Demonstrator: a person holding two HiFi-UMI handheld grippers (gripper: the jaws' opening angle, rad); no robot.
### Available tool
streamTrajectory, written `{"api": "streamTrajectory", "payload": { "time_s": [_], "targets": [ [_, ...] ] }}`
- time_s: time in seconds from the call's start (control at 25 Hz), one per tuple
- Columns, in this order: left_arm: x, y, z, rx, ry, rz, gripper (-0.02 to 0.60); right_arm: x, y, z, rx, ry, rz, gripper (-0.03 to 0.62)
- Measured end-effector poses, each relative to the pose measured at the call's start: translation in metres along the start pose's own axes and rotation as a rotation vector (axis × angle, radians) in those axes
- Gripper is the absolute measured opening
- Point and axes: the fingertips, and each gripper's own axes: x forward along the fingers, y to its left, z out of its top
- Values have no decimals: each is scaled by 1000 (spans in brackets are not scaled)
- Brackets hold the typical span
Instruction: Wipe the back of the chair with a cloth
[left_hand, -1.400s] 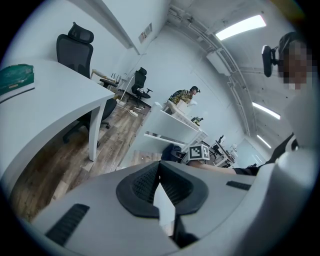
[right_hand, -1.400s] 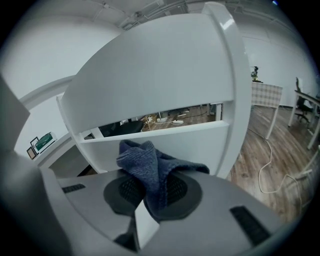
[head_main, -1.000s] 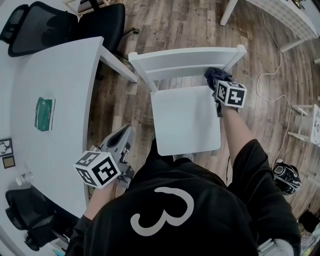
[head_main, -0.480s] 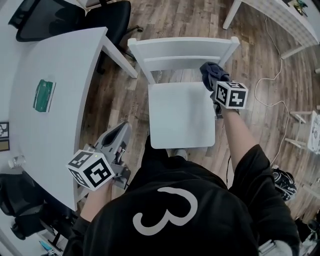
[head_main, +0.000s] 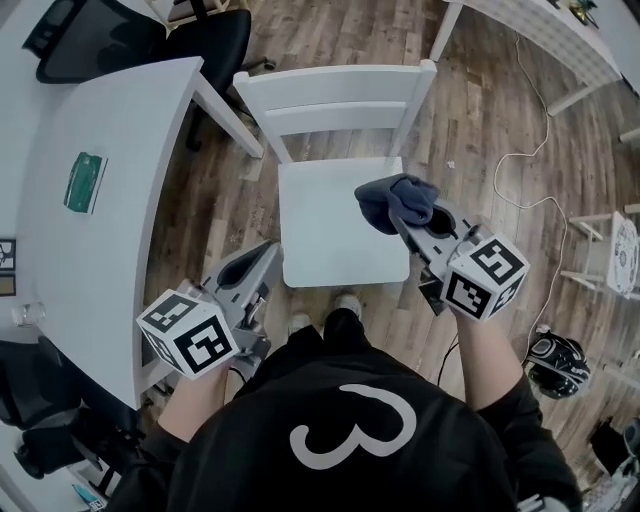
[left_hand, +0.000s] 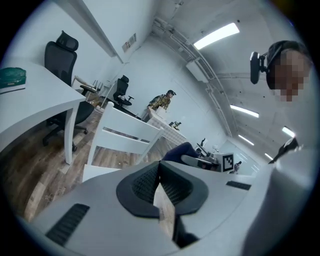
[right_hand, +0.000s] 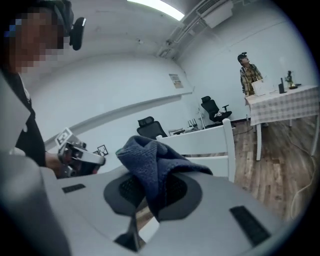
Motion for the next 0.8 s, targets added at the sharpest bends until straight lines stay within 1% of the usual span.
{"api": "streamTrajectory", "payload": {
  "time_s": [0.08, 0.16, 0.24, 0.36, 0.48, 0.64, 0.8],
  "targets": [
    [9, -19, -2, 18, 23, -55, 14, -27, 31, 4, 19, -39, 80, 52],
    [14, -41, -4, 52, 38, -110, 14, -53, 54, 7, 27, -77, 128, 54],
    [10, -62, -7, 94, 51, -158, 14, -73, 74, 7, 22, -99, 135, 52],
    [-11, -85, -17, 137, 51, -216, 14, -89, 109, 0, 10, -107, 139, 52],
    [-49, -99, -26, 166, 29, -253, 14, -97, 151, -7, 1, -125, 135, 52],
    [-117, -110, -36, 207, -21, -266, 14, -107, 210, -16, 7, -157, 101, 52],
    [-184, -120, -50, 218, -75, -277, 14, -119, 276, -17, -4, -196, 119, 51]
  ]
}}
